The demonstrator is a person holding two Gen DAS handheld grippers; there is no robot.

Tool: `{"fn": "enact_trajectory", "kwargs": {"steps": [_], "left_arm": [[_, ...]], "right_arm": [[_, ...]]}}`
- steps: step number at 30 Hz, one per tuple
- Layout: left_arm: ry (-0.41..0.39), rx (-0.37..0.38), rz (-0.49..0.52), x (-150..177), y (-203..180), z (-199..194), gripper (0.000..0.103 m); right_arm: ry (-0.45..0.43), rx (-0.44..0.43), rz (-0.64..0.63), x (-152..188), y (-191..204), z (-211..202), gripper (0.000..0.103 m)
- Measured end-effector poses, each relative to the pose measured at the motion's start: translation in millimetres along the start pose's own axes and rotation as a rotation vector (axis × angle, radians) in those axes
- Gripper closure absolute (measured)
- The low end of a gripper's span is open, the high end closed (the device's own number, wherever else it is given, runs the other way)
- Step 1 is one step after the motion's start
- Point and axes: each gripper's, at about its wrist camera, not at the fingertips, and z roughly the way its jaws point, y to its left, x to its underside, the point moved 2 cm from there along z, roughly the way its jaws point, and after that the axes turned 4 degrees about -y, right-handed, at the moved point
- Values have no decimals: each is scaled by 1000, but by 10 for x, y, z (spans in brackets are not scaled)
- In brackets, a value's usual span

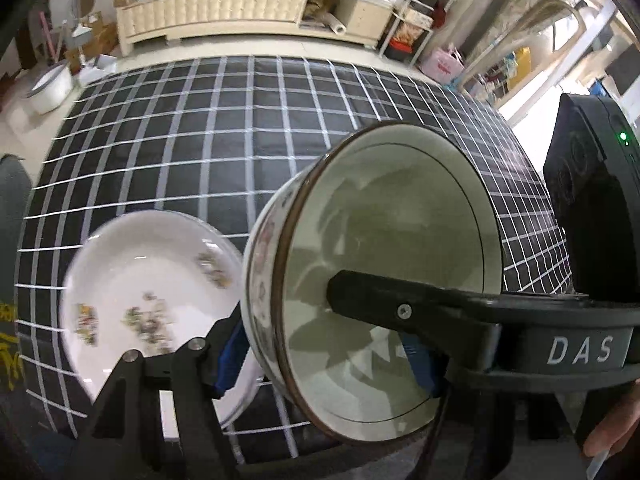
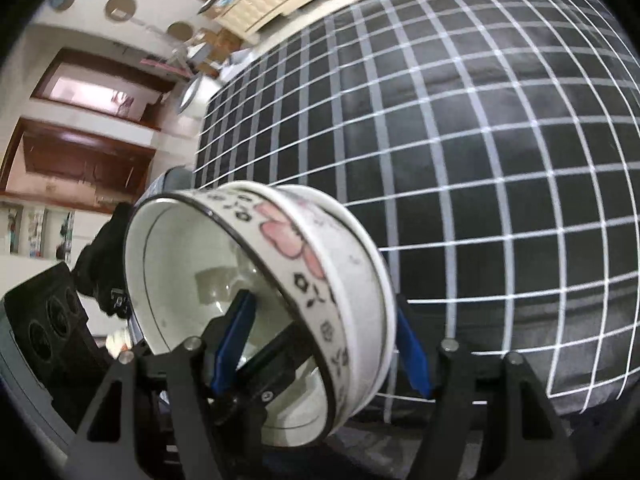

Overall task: Organize plates and bowls
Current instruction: 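Tilt the floral bowl upright with both grippers over the nested white bowls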

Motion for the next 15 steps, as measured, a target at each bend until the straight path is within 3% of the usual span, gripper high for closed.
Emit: {"fn": "enact_trajectory", "kwargs": {"steps": [6, 15], "left_arm": [[-35, -47, -70, 89, 560, -339, 36], [-11, -87, -180, 404, 1138, -381, 36]], "right_arm": [[59, -14, -75, -4, 406, 370, 32], [162, -8, -136, 67, 702, 970, 32]]}}
